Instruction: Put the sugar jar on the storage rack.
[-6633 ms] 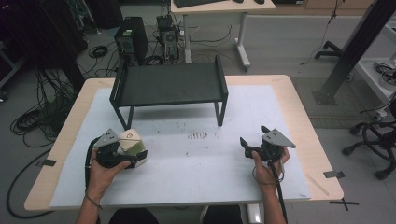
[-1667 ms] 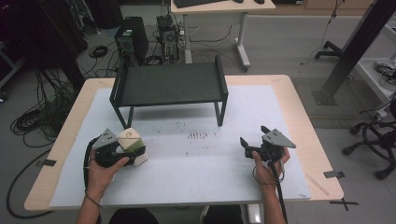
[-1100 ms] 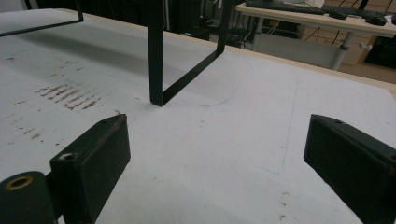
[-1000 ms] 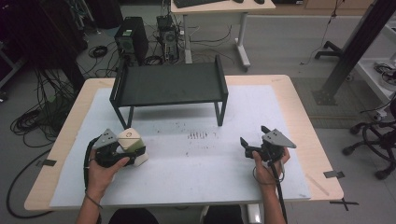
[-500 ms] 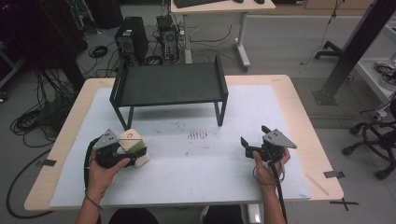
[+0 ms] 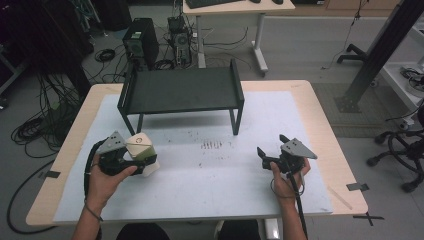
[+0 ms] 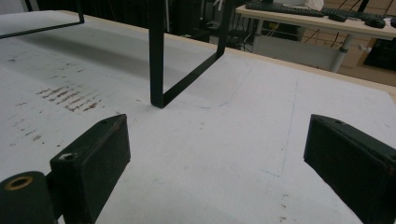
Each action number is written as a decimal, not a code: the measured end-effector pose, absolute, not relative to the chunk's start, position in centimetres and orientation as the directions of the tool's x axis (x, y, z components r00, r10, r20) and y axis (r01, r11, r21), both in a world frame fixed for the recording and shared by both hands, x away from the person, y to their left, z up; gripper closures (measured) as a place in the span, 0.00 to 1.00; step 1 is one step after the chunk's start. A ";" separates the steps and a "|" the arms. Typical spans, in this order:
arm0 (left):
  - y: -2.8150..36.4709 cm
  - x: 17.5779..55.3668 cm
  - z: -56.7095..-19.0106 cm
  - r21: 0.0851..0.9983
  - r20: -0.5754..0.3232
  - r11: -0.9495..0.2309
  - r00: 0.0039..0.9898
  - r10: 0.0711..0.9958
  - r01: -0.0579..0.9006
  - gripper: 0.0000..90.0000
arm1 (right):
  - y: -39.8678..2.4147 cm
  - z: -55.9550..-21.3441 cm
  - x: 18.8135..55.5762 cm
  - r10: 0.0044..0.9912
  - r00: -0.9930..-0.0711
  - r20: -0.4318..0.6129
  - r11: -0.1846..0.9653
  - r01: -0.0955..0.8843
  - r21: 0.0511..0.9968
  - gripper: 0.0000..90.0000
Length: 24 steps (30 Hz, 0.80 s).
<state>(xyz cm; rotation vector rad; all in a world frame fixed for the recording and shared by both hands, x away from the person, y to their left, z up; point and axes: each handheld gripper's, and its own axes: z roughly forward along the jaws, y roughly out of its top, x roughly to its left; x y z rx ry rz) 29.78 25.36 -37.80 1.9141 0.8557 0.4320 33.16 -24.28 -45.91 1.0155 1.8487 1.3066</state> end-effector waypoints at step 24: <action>24.4 32.9 -29.4 0.894 -0.001 -0.339 0.757 0.653 0.294 0.31 | -24.3 -46.0 33.2 0.865 -0.498 -0.059 0.197 0.228 0.953 0.08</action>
